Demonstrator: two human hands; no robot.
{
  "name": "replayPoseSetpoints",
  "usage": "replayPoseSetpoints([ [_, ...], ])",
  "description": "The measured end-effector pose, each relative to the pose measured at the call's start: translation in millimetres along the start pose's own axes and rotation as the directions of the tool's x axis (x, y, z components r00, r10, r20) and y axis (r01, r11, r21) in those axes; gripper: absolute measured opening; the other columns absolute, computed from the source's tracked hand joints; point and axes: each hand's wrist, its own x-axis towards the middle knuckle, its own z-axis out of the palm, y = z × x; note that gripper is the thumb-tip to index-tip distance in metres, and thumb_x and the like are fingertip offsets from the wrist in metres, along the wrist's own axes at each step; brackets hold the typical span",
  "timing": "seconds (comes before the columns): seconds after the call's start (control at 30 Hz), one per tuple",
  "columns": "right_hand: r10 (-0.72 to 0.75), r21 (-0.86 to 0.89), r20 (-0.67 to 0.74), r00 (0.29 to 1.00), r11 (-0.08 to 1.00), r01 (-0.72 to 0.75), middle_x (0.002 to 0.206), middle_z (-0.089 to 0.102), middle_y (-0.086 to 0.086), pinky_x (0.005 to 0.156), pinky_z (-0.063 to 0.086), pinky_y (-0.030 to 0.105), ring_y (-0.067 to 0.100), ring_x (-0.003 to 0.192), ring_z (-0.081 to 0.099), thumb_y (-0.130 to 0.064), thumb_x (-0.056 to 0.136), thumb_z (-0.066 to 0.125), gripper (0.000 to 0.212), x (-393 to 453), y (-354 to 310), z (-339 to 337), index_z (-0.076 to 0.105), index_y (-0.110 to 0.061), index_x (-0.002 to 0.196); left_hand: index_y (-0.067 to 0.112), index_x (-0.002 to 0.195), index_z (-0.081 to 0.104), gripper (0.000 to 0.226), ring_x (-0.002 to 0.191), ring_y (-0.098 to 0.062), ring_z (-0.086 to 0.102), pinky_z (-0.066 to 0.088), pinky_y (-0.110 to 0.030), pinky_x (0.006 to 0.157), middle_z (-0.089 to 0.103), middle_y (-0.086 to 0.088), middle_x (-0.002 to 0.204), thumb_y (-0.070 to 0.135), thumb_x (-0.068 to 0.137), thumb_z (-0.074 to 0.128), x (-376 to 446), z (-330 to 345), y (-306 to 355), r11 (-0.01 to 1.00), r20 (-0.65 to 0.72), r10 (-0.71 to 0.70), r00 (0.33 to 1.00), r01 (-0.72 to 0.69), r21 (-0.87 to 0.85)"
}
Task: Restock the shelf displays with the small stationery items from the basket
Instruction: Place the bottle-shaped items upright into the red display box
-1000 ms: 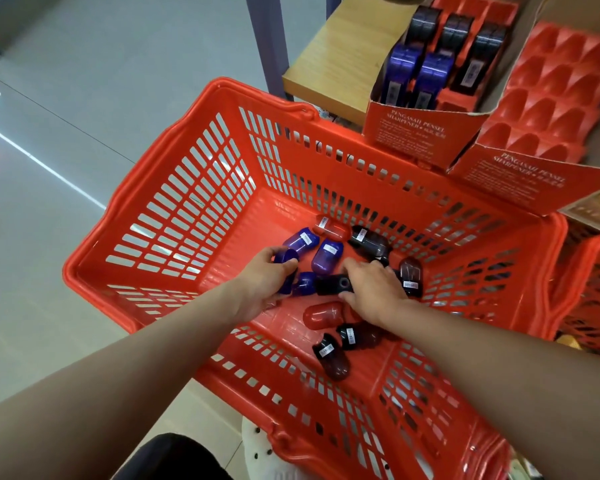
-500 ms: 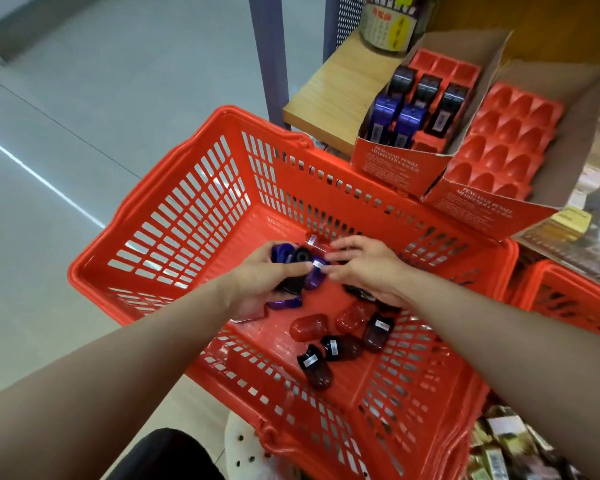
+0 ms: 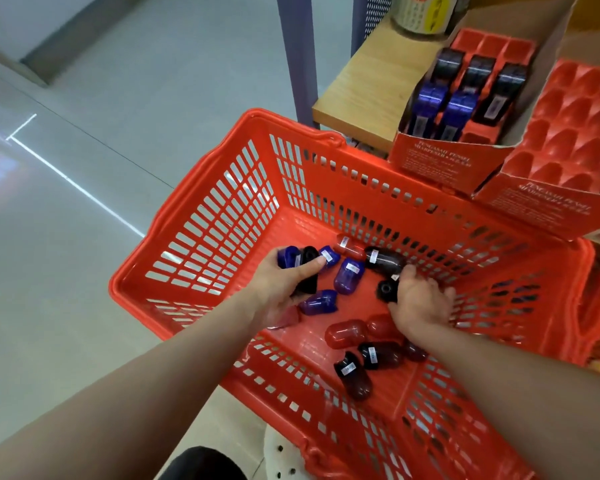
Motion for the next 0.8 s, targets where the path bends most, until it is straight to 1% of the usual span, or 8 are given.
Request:
replayPoseSetpoints([
  [0.1,-0.045,0.183,0.16,0.986,0.983,0.015,0.121,0.064,0.008,0.097,0.043,0.038,0.028,0.115,0.059,-0.037,0.087,0.069,0.052,-9,0,-26,0.042,-0.021,0.129,0.017,0.115,0.053,0.042,0.094,-0.016,0.061,0.06,-0.032,0.069,0.058,-0.005,0.11,0.028,0.083,0.076,-13,8,12,0.999,0.087,0.035,0.996,-0.035,0.004],
  [0.17,-0.147,0.485,0.313,0.938,0.874,-0.025,0.121,0.061,0.007,0.096,0.048,0.036,0.026,0.108,0.061,-0.031,0.088,0.07,0.054,-22,3,-55,0.045,-0.024,0.135,0.015,0.115,0.054,0.045,0.091,-0.016,0.059,0.057,-0.029,0.067,0.058,-0.007,0.107,0.038,0.082,0.074,-30,17,28,0.997,0.136,0.072,0.988,-0.072,-0.005],
  [0.23,-0.27,0.829,0.441,0.856,0.488,-0.273,0.118,0.062,0.008,0.084,0.057,0.038,0.023,0.095,0.064,-0.018,0.091,0.069,0.047,-45,7,-91,0.052,-0.024,0.134,0.012,0.119,0.055,0.057,0.087,-0.015,0.06,0.055,-0.028,0.065,0.062,-0.007,0.105,0.046,0.077,0.072,-53,26,49,0.992,0.181,0.118,0.976,-0.111,-0.053],
  [0.3,-0.408,0.894,0.422,0.81,0.037,-0.446,0.117,0.064,0.01,0.068,0.06,0.034,0.022,0.089,0.069,-0.007,0.091,0.066,0.037,-75,15,-132,0.059,-0.023,0.123,0.013,0.114,0.061,0.052,0.075,-0.011,0.066,0.054,-0.027,0.061,0.07,-0.003,0.092,0.05,0.078,0.068,-84,35,71,0.984,0.25,0.169,0.954,-0.149,-0.098],
  [0.37,-0.469,0.872,0.292,0.834,-0.226,-0.433,0.117,0.065,0.015,0.068,0.06,0.035,0.027,0.093,0.07,-0.004,0.089,0.065,0.034,-102,29,-169,0.061,-0.021,0.118,0.013,0.106,0.064,0.034,0.068,-0.011,0.07,0.055,-0.027,0.058,0.074,-0.002,0.083,0.043,0.09,0.063,-119,43,91,0.971,0.33,0.226,0.917,-0.186,-0.149],
  [0.43,-0.515,0.855,0.165,0.841,-0.351,-0.383,0.119,0.066,0.019,0.074,0.06,0.038,0.032,0.103,0.068,-0.005,0.084,0.068,0.04,-127,41,-205,0.059,-0.018,0.121,0.01,0.114,0.061,0.03,0.074,-0.016,0.073,0.056,-0.029,0.058,0.075,-0.007,0.092,0.034,0.097,0.059,-155,52,103,0.959,0.372,0.276,0.886,-0.229,-0.165],
  [0.57,-0.496,0.896,-0.005,0.868,-0.388,-0.217,0.111,0.069,0.017,0.079,0.06,0.043,0.029,0.104,0.069,-0.003,0.083,0.069,0.044,-165,61,-255,0.056,-0.015,0.123,0.016,0.109,0.061,0.02,0.083,-0.019,0.073,0.058,-0.033,0.063,0.074,-0.007,0.096,0.025,0.092,0.067,-210,70,105,0.934,0.382,0.355,0.853,-0.339,-0.112],
  [0.8,-0.354,0.98,-0.173,0.919,-0.155,0.125,0.098,0.076,0.009,0.076,0.059,0.026,0.02,0.09,0.073,-0.007,0.081,0.076,0.04,-198,81,-284,0.063,-0.023,0.116,0.015,0.111,0.058,0.035,0.092,-0.025,0.071,0.058,-0.043,0.081,0.073,-0.011,0.1,0.023,0.08,0.073,-252,93,88,0.907,0.419,0.421,0.804,-0.36,-0.22],
])
